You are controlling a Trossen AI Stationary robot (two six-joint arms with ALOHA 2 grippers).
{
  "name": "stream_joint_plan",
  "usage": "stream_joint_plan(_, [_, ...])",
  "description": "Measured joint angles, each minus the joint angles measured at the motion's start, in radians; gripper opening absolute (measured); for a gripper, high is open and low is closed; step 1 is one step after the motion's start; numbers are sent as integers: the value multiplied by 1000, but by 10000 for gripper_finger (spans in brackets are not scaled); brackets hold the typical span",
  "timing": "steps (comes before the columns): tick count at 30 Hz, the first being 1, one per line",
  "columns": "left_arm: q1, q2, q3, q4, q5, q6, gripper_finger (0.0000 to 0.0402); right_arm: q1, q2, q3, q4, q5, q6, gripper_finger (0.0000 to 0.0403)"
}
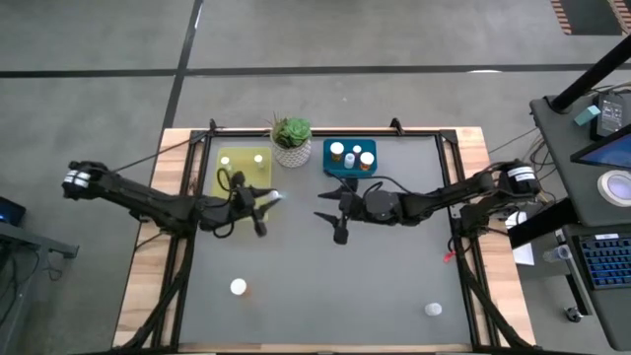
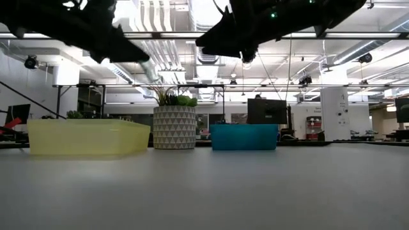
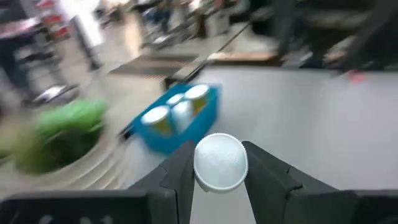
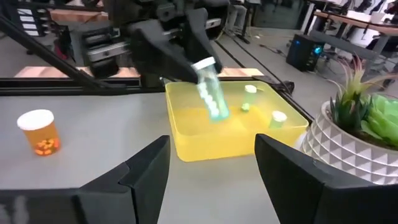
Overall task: Pick and place medicine bottles into bin by pill shape (circle, oval)
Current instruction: Put the blue tablet bottle into the yellow bin
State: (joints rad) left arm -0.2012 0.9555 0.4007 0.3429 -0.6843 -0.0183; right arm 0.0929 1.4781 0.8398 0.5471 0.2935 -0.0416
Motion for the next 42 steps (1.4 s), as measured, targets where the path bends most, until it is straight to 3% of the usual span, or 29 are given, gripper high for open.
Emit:
stream_joint_plan(9, [186, -204, 0, -463, -36, -214, 99, 0, 6, 0, -17, 3, 4, 226])
stream_joint_plan(17, [377, -184, 0, -636, -6, -332, 99, 0, 11, 0, -20, 4, 4, 226])
stream_joint_plan(28, [612, -21, 0, -667, 135, -430, 99, 0, 11, 0, -23, 4, 5, 226])
stream_joint_plan(42, [647, 30, 0, -604, 224, -522, 99, 0, 12, 0, -36, 4, 8, 226])
